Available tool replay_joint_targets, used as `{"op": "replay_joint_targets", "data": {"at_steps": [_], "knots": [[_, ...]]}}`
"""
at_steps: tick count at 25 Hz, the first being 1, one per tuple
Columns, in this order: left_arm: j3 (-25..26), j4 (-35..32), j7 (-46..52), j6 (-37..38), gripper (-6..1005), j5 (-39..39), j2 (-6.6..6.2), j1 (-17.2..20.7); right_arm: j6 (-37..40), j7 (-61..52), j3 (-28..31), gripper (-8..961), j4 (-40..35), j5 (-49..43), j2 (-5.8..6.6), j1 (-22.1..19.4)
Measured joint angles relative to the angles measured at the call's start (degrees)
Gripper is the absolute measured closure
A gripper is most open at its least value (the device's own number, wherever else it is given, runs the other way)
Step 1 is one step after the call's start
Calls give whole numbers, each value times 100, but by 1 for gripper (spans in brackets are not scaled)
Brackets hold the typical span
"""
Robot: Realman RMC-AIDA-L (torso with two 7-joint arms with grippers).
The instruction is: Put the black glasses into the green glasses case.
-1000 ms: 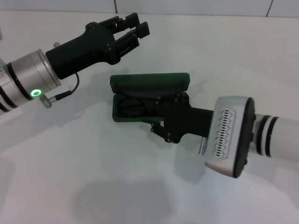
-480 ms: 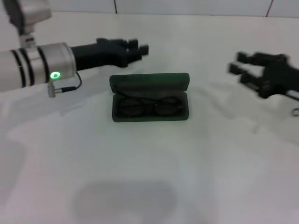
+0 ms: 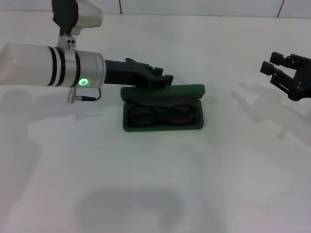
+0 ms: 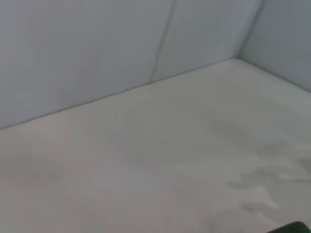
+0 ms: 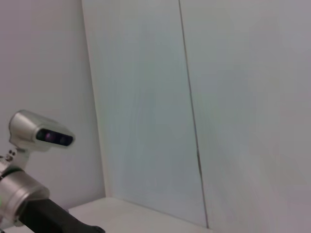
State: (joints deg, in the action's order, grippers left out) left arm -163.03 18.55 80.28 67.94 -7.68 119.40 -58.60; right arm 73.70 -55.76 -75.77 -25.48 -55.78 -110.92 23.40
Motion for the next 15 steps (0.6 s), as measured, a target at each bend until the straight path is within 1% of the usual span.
{"op": "replay_joint_targets", "data": {"at_steps": [2, 4, 10, 13, 15], "knots": [[0, -26, -163, 65, 593, 10, -2, 28, -72, 4, 12, 574, 5, -23, 4, -1], [3, -63, -541, 148, 593, -30, 11, 157, -144, 53, 17, 568, 7, -32, -5, -2], [11, -569, -1820, 127, 593, -237, 28, 650, -327, 135, 21, 553, -18, -38, -25, 32], [18, -614, -2198, 331, 594, -651, 25, 832, -266, 136, -4, 545, -50, -106, -24, 50], [17, -601, -2569, 939, 594, -1274, -5, 1015, -44, 135, -7, 540, -111, -297, -24, 63]]}}
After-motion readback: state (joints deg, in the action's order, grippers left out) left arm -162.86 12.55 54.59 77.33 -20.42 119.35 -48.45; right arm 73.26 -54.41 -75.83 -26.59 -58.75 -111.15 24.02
